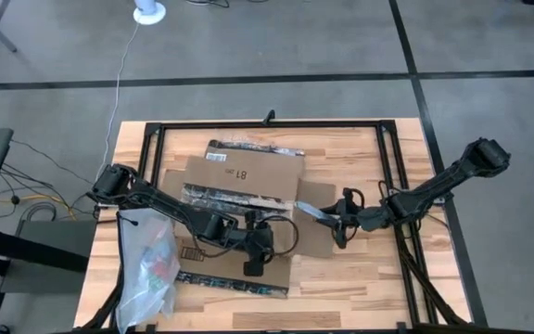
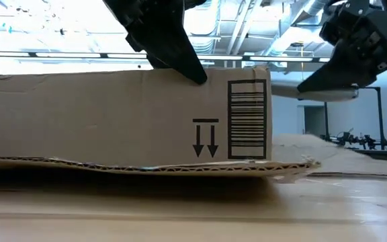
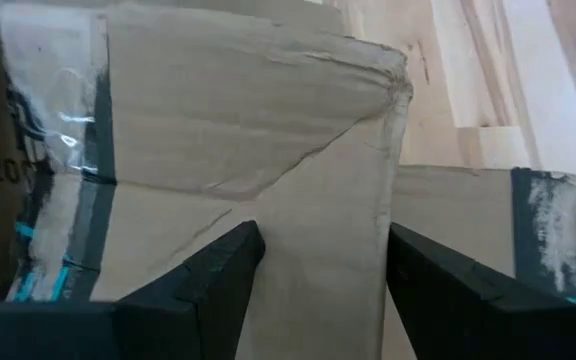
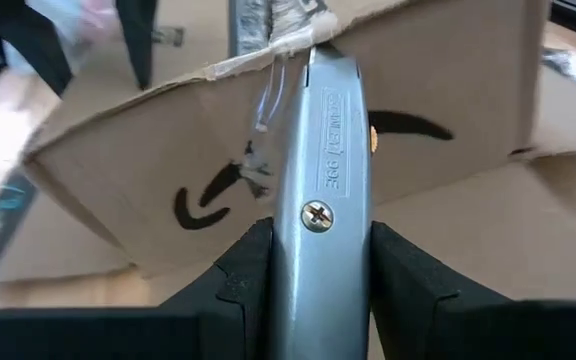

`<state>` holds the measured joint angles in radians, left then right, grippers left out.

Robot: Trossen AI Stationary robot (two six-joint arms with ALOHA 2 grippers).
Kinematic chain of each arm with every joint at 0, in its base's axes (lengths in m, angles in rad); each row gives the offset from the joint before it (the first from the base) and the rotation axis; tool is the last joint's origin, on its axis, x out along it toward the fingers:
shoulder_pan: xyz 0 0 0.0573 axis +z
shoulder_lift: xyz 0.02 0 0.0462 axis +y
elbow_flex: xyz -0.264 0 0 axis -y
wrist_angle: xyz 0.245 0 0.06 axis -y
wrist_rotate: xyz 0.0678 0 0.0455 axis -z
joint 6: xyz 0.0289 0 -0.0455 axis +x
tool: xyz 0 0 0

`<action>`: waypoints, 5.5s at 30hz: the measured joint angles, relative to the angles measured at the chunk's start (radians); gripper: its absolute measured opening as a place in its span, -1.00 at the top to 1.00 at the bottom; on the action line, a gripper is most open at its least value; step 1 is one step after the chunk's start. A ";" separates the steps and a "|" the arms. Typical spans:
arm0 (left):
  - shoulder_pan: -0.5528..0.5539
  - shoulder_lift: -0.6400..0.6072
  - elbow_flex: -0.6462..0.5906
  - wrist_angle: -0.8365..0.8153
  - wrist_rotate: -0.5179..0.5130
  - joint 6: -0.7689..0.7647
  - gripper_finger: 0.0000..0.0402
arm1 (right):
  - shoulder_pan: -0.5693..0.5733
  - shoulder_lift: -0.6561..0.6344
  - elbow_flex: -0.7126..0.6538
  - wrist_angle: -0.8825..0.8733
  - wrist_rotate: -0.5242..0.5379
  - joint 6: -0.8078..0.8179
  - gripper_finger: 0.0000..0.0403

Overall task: Unpack boxes
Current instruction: Break down the box until it is fully flat

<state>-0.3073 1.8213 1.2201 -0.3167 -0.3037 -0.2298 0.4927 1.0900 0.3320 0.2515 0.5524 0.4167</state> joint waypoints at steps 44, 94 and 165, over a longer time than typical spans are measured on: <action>-0.047 0.007 0.097 -0.039 0.003 0.001 0.00 | 0.030 0.059 0.083 -0.408 0.041 0.156 0.44; 0.086 0.058 0.167 -0.153 -0.057 -0.011 0.10 | 0.164 0.172 0.263 -0.321 -0.277 0.132 0.44; -0.152 0.022 0.251 -0.858 -0.097 -1.259 0.18 | -0.813 0.451 0.642 -0.503 -0.707 -0.457 -0.11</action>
<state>-0.4588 1.8435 1.4711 -1.1749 -0.4011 -1.4888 -0.3198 1.5409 0.9738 -0.2517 -0.1551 -0.0399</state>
